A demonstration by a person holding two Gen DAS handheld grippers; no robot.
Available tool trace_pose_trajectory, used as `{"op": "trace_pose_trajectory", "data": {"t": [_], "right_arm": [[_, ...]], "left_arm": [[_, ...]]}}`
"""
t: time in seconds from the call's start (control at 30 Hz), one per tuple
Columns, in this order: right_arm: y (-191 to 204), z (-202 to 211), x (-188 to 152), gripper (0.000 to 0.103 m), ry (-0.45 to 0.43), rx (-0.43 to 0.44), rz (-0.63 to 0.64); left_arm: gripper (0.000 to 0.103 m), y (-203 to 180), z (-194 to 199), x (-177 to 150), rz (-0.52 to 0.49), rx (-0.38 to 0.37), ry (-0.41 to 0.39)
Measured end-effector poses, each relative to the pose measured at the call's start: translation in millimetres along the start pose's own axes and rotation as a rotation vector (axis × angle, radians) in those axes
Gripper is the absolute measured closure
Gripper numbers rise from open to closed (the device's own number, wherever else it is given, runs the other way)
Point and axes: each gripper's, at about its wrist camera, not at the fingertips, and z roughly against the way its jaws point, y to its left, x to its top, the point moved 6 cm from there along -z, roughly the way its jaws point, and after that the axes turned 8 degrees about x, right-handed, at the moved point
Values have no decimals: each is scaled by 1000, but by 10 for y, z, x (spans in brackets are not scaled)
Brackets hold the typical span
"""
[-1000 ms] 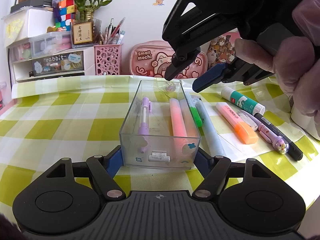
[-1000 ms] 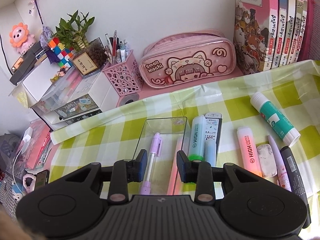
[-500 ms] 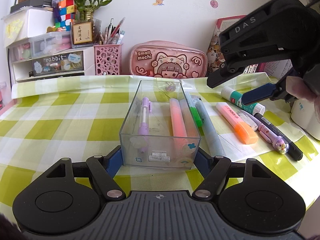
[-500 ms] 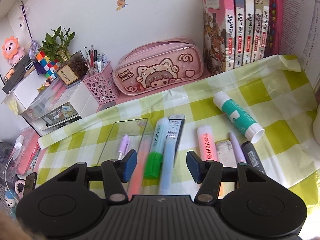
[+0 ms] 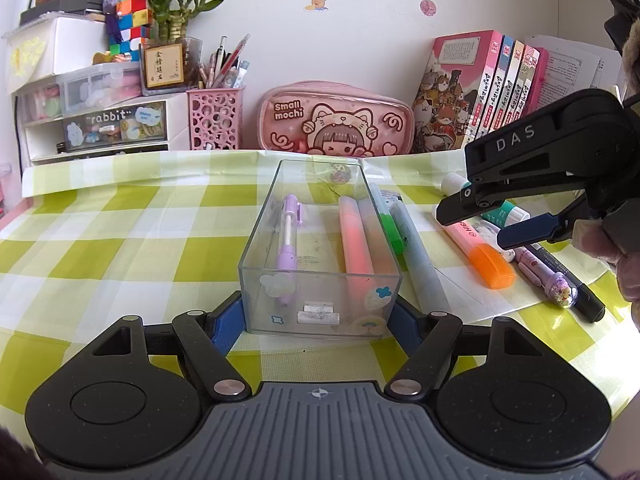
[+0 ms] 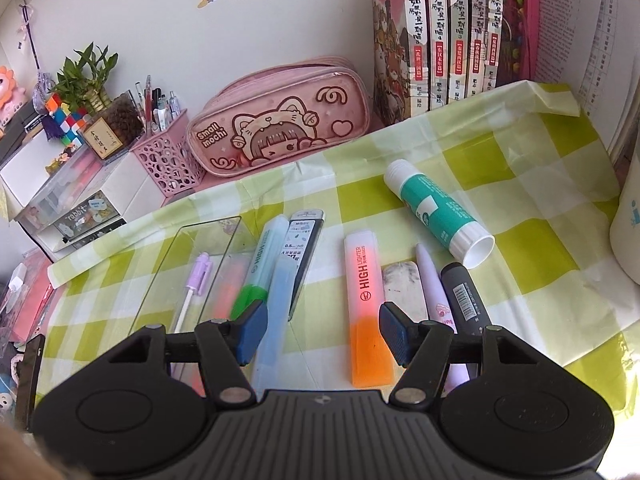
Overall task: Organize stationery
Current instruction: 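Move the right gripper to the orange highlighter and grasp it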
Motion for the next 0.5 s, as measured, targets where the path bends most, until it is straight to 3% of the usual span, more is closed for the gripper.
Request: {"op": "trace_pose_trajectory", "data": {"t": [0.17,0.37,0.5], "right_arm": [[5,-39,-36,43,-4,-33,57],[98,-68,-96,60,15,-133,190],[108,-57,-121,68,30,-141,227]], "left_arm": [[30,-5,-9,0,0,-3,0],[29,-8,-13,-1,0,-5,1],[29,-5,-15,0,0,-5,1]]}}
